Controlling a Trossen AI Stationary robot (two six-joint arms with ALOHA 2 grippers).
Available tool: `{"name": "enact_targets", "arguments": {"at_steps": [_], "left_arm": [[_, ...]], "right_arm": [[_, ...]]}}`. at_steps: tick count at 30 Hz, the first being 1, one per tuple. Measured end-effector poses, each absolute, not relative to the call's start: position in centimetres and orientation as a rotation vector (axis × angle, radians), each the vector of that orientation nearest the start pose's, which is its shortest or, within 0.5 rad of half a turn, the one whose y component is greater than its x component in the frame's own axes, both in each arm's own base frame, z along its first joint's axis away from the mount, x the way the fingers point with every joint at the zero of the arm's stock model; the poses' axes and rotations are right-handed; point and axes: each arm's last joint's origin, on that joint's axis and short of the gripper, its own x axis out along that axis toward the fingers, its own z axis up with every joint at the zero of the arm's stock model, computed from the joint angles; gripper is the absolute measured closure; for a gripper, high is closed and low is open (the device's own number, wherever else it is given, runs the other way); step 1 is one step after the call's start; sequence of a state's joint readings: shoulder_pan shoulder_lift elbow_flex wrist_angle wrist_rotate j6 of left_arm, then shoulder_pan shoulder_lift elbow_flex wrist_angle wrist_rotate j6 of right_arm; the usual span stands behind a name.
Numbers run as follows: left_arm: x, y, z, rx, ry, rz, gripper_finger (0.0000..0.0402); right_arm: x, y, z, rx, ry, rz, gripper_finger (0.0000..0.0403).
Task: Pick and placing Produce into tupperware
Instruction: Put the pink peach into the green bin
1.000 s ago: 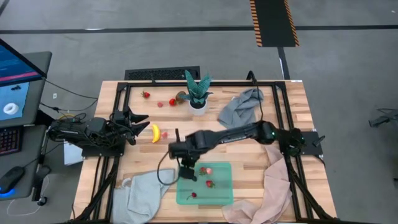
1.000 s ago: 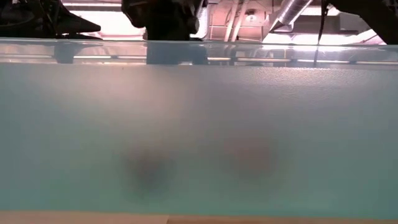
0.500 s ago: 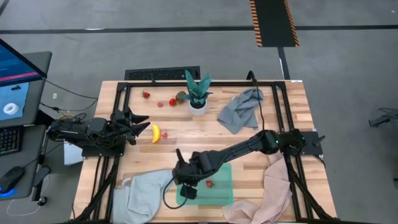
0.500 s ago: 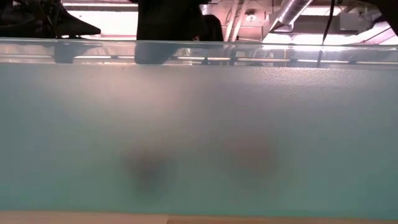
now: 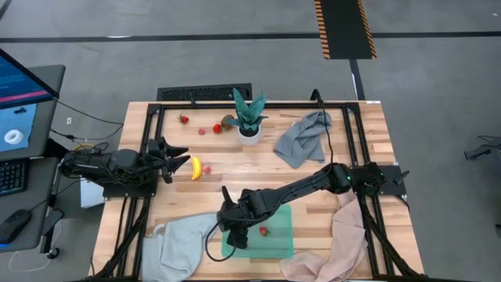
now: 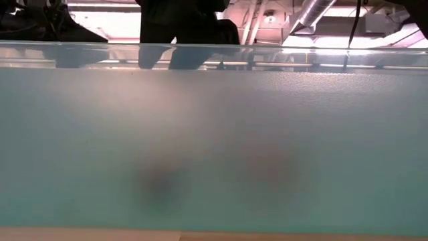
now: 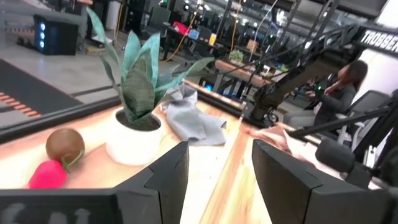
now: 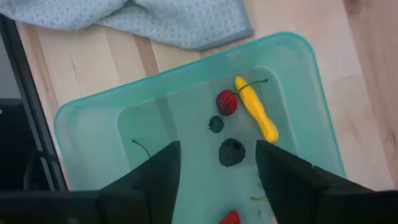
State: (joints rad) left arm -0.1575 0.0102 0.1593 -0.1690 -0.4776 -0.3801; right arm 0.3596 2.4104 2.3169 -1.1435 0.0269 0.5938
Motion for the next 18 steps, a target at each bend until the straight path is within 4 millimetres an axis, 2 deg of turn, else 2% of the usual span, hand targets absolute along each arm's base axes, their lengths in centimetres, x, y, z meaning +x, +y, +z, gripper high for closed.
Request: {"name": "enact_targets", "arguments": {"at_steps": [3,7,14,18], "left_arm": [[8.38,0.02,19.8,-0.372,-0.022,0.324,0.0234],[8.38,0.02,19.64,-0.367,-0.006,0.327,0.0234],[8.37,0.02,19.58,-0.365,-0.001,0.328,0.0234],[8.37,0.02,19.58,-0.365,-0.001,0.328,0.0234]], "right_arm": [[46.72,17.47,22.57,0.259,1.24,-0.063,0.0155],[47.09,17.54,22.71,0.261,1.202,-0.043,0.0155],[47.55,17.0,22.82,0.25,1.172,-0.038,0.0176],[47.57,16.9,22.82,0.234,1.166,-0.046,0.0203]]}}
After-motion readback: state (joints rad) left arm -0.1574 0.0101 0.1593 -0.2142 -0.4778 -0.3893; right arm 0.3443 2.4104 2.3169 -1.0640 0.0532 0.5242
